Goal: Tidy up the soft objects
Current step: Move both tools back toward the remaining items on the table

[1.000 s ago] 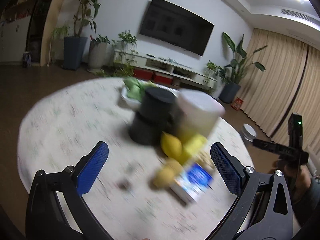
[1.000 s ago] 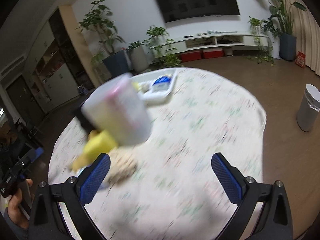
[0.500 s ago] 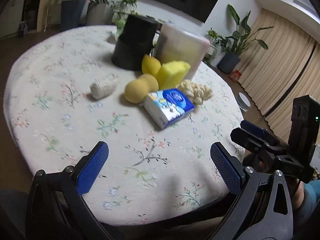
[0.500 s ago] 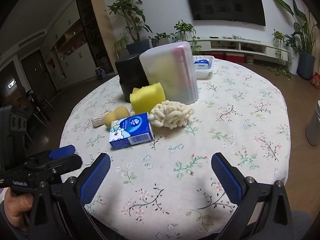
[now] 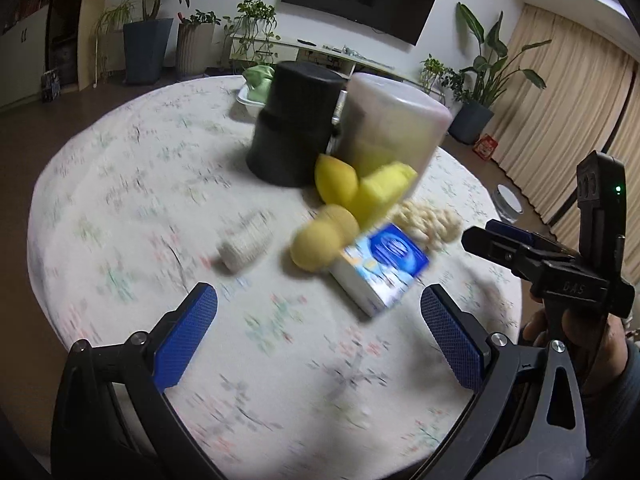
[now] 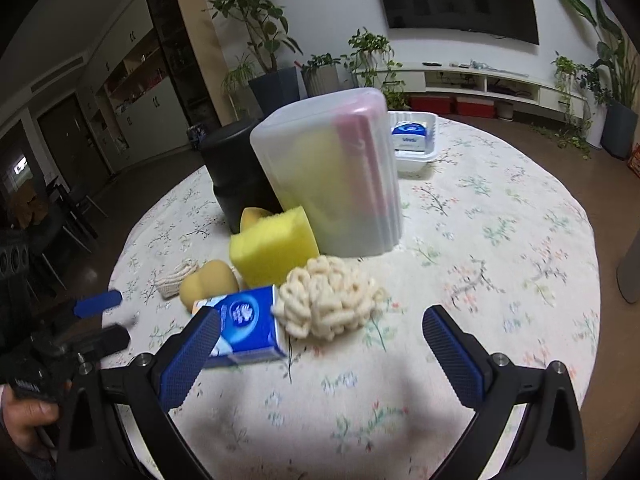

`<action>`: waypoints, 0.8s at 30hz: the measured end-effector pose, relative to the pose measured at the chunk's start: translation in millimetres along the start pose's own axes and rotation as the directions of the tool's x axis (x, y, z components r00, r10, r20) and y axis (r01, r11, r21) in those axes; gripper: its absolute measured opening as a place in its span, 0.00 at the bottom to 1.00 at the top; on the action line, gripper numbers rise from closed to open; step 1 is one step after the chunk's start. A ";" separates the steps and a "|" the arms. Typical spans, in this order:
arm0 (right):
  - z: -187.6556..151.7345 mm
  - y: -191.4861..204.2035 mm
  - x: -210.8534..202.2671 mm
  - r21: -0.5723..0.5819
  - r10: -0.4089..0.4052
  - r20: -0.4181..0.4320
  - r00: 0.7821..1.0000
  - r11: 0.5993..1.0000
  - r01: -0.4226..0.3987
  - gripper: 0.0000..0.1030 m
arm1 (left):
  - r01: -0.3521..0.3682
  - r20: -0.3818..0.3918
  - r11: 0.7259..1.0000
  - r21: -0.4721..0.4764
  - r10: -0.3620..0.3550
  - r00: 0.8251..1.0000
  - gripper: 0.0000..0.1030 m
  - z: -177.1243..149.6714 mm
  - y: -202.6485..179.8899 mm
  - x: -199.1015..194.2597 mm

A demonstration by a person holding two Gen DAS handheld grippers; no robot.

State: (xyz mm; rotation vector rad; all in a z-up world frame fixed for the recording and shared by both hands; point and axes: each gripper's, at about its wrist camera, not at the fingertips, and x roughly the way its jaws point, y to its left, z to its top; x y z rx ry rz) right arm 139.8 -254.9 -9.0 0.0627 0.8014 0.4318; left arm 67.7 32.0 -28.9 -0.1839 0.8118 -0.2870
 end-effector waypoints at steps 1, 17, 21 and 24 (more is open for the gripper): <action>2.8 0.4 3.9 -0.007 0.003 -0.010 1.000 1.000 -0.003 1.00 | -0.001 -0.006 1.000 0.007 0.001 1.000 1.00 4.4 3.2 1.3; 6.4 -19.2 46.8 0.049 -0.015 -0.148 0.989 0.999 0.022 0.98 | 0.022 -0.203 0.984 0.175 0.015 0.979 1.00 33.3 21.1 60.8; 5.6 -18.8 53.5 0.045 -0.018 -0.163 0.986 0.999 0.026 0.99 | 0.034 -0.220 0.982 0.187 0.008 0.976 1.00 38.4 26.6 69.9; 6.0 -19.8 56.4 0.043 -0.018 -0.157 0.987 0.999 0.025 1.00 | 0.064 -0.230 0.988 0.143 -0.030 0.973 1.00 39.1 33.7 74.2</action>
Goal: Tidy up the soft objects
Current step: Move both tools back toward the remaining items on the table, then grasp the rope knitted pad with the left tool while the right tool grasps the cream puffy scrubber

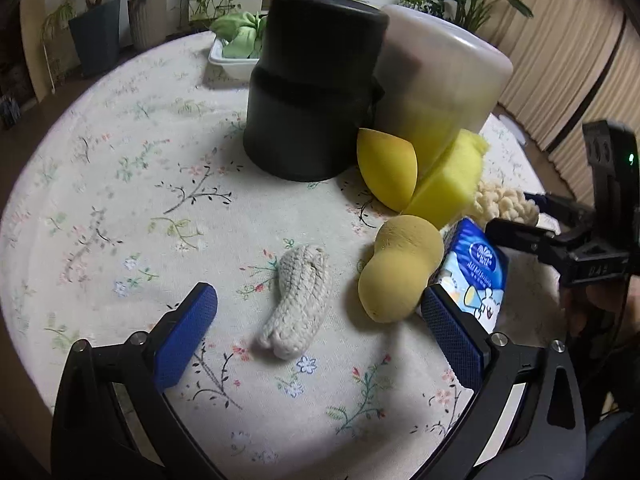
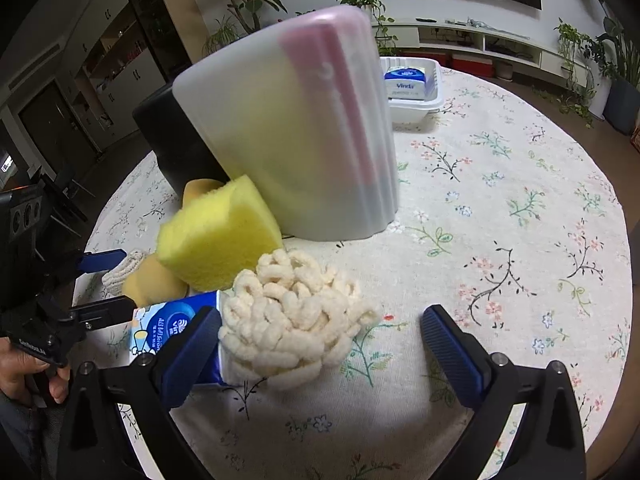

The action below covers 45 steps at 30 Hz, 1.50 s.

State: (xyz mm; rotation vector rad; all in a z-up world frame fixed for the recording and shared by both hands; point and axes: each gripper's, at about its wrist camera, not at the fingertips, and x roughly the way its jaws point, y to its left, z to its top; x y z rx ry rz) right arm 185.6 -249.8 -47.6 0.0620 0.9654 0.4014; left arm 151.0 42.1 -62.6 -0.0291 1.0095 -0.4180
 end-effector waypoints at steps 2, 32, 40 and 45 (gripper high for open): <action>1.2 -0.7 0.7 -0.004 -0.005 0.001 1.000 1.000 0.005 1.00 | 0.005 0.004 1.000 0.003 -0.005 1.000 1.00 1.4 0.4 0.7; 0.2 4.5 -1.6 -0.070 -0.065 0.014 0.998 0.995 0.066 0.88 | 0.081 -0.047 0.966 0.244 -0.072 0.996 0.57 0.6 17.9 -6.1; 3.1 9.9 0.5 -0.092 -0.082 0.015 0.997 0.992 0.083 0.84 | 0.002 -0.056 0.954 0.300 0.016 0.998 0.52 -0.8 4.1 -5.1; 4.1 11.1 1.3 -0.102 -0.085 0.017 0.996 0.991 0.086 0.81 | 0.008 -0.086 0.944 0.328 0.021 0.996 0.52 -8.9 -2.9 -6.0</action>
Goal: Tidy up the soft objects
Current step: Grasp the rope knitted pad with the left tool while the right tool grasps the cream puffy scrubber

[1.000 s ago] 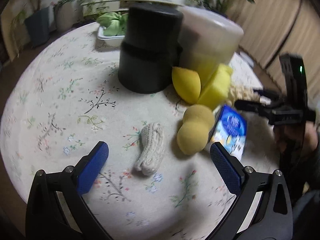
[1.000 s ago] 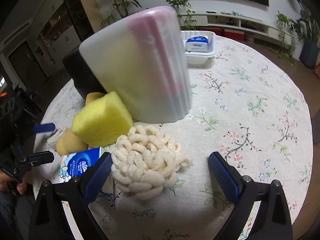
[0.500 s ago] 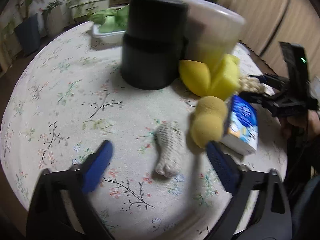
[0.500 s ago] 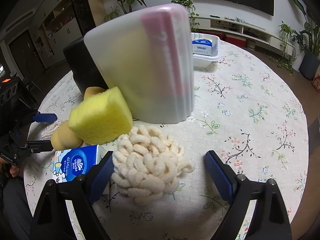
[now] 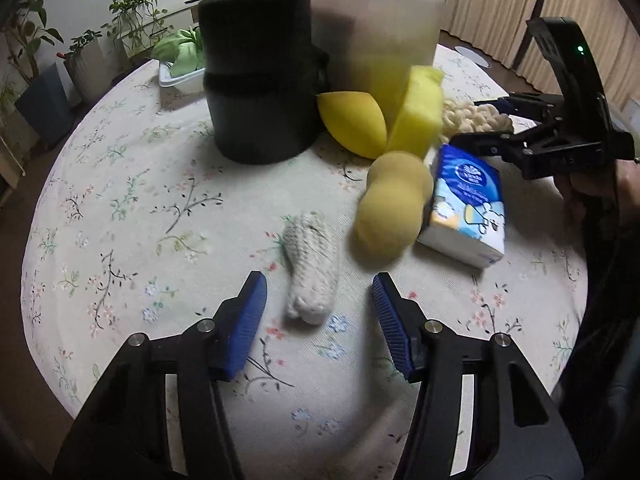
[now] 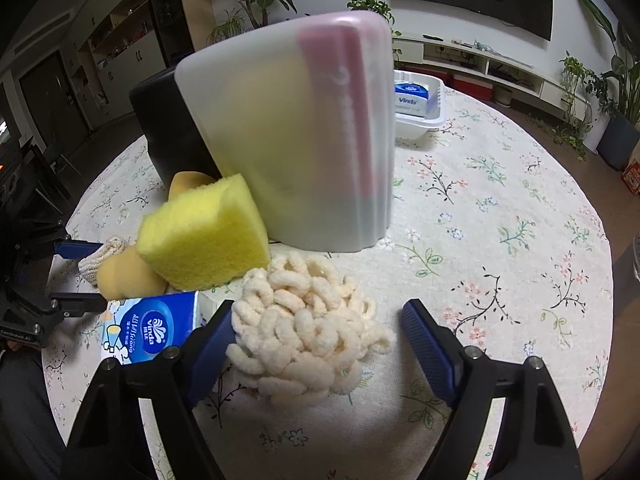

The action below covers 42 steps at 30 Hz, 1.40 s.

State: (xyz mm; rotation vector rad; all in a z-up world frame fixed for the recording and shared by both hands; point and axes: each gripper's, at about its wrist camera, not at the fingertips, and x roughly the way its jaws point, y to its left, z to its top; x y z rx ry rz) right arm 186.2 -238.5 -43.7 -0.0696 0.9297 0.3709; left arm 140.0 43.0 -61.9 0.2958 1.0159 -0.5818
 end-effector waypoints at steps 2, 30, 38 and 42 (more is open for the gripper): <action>0.2 1.5 1.5 -0.011 -0.003 -0.003 1.000 1.000 0.003 0.79 | 0.006 -0.010 1.000 -0.005 -0.006 1.000 0.52 2.4 1.2 0.6; -2.9 5.7 2.0 -0.057 -0.027 0.005 1.000 0.998 0.028 0.69 | -0.108 -0.086 0.983 -0.145 0.096 0.992 0.26 12.0 -21.3 2.5; -6.5 9.8 -2.4 -0.084 -0.041 0.014 0.999 0.996 0.042 0.40 | -0.096 -0.040 0.972 -0.216 0.089 0.995 0.19 6.5 -17.2 -1.5; -8.0 9.4 -6.7 -0.068 -0.022 0.009 1.000 0.997 0.023 0.35 | -0.087 -0.016 0.969 -0.233 0.085 0.996 0.18 -0.7 -24.9 -5.7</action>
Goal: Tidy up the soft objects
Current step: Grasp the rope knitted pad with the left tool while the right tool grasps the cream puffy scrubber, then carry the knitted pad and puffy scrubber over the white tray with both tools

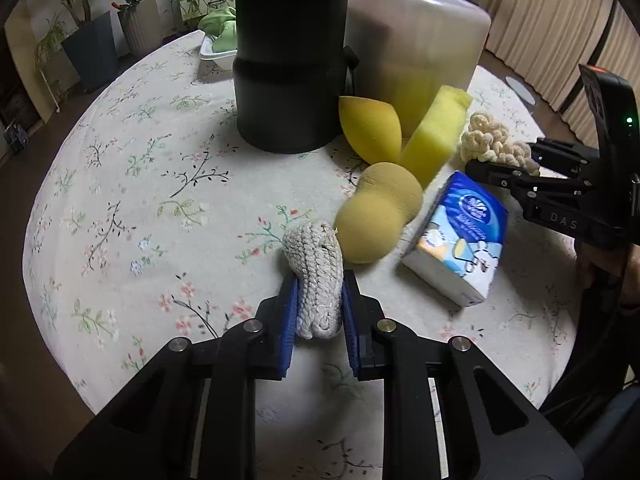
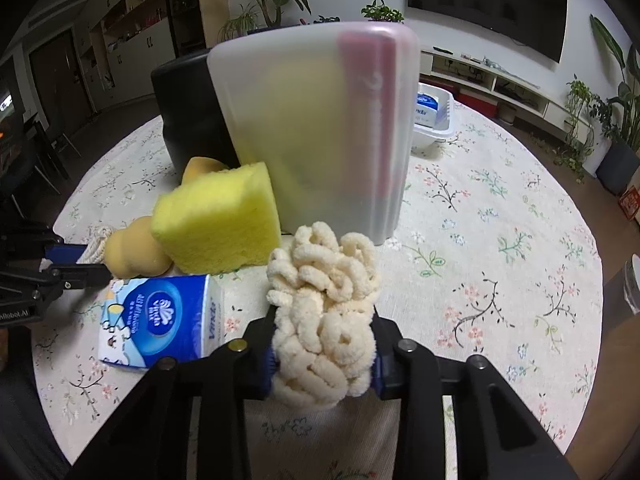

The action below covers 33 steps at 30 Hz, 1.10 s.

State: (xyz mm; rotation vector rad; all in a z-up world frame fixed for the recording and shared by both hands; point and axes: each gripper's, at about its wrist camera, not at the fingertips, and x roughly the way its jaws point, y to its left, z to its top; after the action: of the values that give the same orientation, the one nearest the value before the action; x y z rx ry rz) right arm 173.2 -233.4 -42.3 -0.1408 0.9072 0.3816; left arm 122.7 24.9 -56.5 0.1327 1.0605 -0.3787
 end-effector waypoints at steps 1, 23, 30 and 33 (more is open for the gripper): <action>-0.4 -0.2 -2.0 0.003 0.002 0.002 1.000 1.000 -0.002 0.35 | 0.004 0.000 1.000 -0.007 -0.004 1.000 0.18 -1.6 -0.3 -0.6; 22.7 -57.0 -118.1 0.044 -0.086 0.132 0.988 0.996 0.081 0.35 | -0.007 0.250 0.989 -0.146 0.044 0.967 0.18 27.7 24.9 -87.6; 58.5 -119.4 -117.2 0.095 -0.148 0.134 0.980 0.986 0.136 0.35 | -0.033 0.293 0.986 -0.161 0.080 0.953 0.18 75.6 67.0 -99.5; 77.6 -143.4 -106.4 0.108 -0.171 0.117 0.978 0.981 0.159 0.35 | -0.046 0.302 0.989 -0.143 0.088 0.949 0.18 101.8 78.8 -100.5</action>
State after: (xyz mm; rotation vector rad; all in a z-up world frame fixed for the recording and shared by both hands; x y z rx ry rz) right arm 226.3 -372.2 83.4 -0.1002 0.7813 0.1888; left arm 192.2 92.9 74.7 -0.0117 0.7671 -0.2545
